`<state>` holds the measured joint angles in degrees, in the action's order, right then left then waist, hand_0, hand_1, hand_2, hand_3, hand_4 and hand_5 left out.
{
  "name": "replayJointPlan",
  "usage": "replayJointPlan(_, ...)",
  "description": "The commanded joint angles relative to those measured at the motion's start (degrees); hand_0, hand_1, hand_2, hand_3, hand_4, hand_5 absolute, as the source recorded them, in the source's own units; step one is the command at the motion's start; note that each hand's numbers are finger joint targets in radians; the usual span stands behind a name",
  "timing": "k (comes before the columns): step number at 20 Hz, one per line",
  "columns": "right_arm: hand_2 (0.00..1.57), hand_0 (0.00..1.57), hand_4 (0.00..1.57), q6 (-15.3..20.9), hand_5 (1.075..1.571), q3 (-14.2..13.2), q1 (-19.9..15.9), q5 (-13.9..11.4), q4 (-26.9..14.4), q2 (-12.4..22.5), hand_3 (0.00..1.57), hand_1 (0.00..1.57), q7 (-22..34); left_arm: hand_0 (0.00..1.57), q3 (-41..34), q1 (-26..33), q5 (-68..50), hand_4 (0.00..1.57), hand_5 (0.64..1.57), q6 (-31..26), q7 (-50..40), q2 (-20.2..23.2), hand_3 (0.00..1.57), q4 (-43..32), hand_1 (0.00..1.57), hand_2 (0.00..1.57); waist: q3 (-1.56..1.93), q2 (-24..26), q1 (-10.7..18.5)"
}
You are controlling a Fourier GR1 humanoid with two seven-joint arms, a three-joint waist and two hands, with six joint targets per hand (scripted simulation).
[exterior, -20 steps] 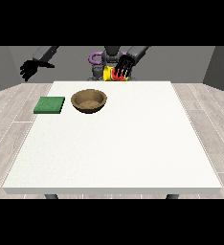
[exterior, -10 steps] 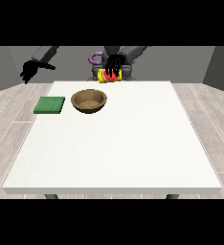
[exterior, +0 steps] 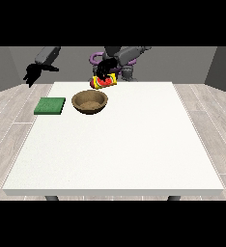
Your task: Pick the cup and pour the ball into the bowl, then pick the bowl and place it on the pad
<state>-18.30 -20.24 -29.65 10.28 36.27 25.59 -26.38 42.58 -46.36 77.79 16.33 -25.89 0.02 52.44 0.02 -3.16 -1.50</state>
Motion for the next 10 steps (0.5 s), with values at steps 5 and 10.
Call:
replayJointPlan(5,0.00,0.00,0.00,-2.7,1.519,-1.0,-2.3,1.3,-2.1,2.9,0.18,0.00,2.3,0.70,3.9,-7.7,7.8,1.20,1.416,-12.0,1.5,0.0,1.57,-0.8,0.70,1.57,0.04,0.3,0.2)
replayJointPlan(10,0.00,0.00,0.00,0.1,1.515,-0.3,1.6,0.0,-2.7,0.2,0.19,0.00,-1.4,1.55,3.6,-10.2,11.6,1.20,1.457,-17.0,4.6,0.6,1.57,0.1,1.55,1.57,0.02,2.3,1.6)
